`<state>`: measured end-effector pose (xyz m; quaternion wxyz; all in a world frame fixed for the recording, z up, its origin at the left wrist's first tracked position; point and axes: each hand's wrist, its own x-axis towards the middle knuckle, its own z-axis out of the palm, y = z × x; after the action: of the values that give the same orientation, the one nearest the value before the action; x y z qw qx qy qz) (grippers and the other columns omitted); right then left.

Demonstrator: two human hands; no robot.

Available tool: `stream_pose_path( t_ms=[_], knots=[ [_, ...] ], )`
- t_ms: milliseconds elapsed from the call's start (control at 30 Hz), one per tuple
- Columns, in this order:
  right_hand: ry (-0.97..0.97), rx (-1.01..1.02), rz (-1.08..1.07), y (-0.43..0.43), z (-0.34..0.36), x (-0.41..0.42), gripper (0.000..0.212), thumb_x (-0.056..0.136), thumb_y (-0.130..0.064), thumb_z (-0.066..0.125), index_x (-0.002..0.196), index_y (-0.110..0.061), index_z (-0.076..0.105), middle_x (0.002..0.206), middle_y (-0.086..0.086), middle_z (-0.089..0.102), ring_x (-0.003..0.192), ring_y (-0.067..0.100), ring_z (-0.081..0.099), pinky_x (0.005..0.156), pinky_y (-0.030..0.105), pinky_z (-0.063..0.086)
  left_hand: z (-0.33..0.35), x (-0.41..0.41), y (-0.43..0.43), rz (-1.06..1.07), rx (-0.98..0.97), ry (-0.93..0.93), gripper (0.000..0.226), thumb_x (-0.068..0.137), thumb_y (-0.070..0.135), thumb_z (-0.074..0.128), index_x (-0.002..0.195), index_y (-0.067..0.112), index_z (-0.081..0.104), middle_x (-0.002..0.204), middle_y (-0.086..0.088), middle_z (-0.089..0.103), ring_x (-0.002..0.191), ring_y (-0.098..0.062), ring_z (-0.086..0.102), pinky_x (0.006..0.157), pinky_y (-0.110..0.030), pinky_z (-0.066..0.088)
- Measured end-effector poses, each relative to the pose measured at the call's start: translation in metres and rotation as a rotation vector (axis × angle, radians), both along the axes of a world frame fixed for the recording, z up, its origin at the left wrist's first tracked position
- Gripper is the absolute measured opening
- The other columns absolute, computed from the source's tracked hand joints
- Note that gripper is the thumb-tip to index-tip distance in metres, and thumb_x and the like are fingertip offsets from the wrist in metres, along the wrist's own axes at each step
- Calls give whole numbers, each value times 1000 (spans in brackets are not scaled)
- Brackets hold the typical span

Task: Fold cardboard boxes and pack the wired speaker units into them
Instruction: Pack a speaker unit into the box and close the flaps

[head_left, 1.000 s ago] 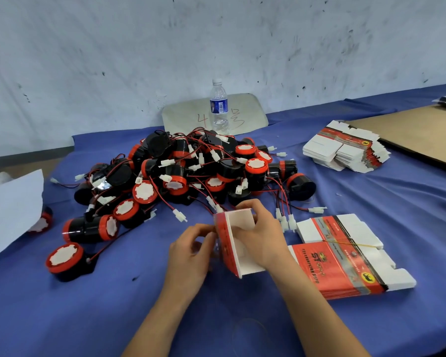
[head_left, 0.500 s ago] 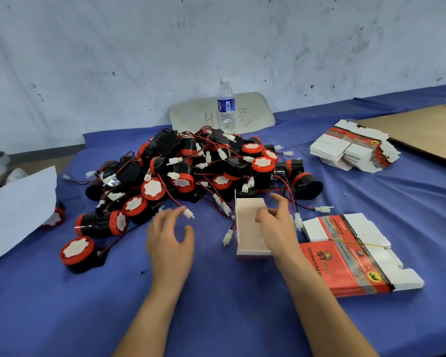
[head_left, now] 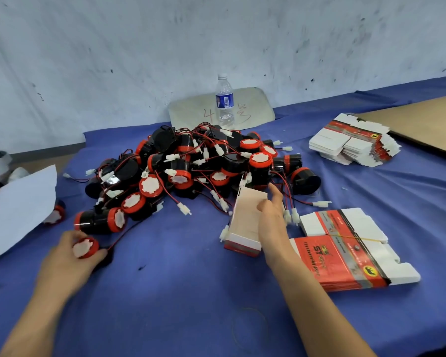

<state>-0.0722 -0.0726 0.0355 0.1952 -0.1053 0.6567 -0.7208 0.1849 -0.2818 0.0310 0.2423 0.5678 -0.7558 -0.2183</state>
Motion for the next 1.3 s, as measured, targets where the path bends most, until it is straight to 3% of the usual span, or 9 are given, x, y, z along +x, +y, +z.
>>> stream_pose_path(
  t_ms=[233,300,467,600,700,800,1000,1167,1300],
  knots=[
    [93,87,108,1,-1,12,31,87,-37,27,109,-38,49,109,4,56,94,22,58,86,44,52,36,-75,80,-52,-114,1009,12,91,43,55,89,35,48,87,12,55,72,-6,54,50,-16,47],
    [201,177,112,-1,-5,14,21,94,-31,29,102,-38,48,109,1,50,93,19,52,81,35,44,54,-99,105,-193,-153,1177,15,85,45,55,93,35,47,89,16,56,77,-5,55,59,-18,49],
    [368,289,44,4,-11,14,29,97,-28,31,113,-17,52,111,3,43,96,18,41,78,24,29,40,-126,155,-568,-468,993,34,84,41,63,114,38,47,112,10,53,102,-14,55,87,-35,49],
    [349,243,62,10,-7,18,11,96,-13,44,87,-19,44,92,8,50,74,4,52,69,24,41,13,-132,162,-708,-700,772,55,83,63,60,121,24,46,117,16,43,117,2,43,93,-19,42],
    [380,87,136,13,-9,27,38,82,7,56,80,-29,44,84,0,54,79,7,60,78,28,52,8,-137,159,-669,-749,629,59,81,67,55,120,23,47,117,12,49,118,5,38,95,-46,38],
    [491,278,141,6,-12,25,9,82,-12,53,75,-18,52,88,10,61,81,25,56,74,43,47,4,-139,151,-581,-671,606,57,79,62,59,119,24,47,115,13,52,119,8,38,101,-64,32],
    [388,234,80,1,-14,24,26,94,-33,53,71,-21,49,80,2,61,71,13,54,66,30,43,-6,-143,140,-514,-421,656,48,78,37,75,117,29,49,113,11,52,107,-3,49,90,-7,37],
    [263,-181,54,3,0,28,5,95,-29,52,94,-29,56,85,-13,62,76,-7,56,66,13,44,-11,-141,134,-467,-427,589,47,78,30,78,118,28,54,115,10,50,109,-8,49,89,-7,37],
    [288,-402,7,8,8,29,41,87,-20,54,126,-30,50,109,-4,65,96,3,61,72,16,50,-12,-141,133,-450,-415,580,54,73,26,83,115,34,51,112,12,47,104,-5,47,86,-6,38]
  ],
)
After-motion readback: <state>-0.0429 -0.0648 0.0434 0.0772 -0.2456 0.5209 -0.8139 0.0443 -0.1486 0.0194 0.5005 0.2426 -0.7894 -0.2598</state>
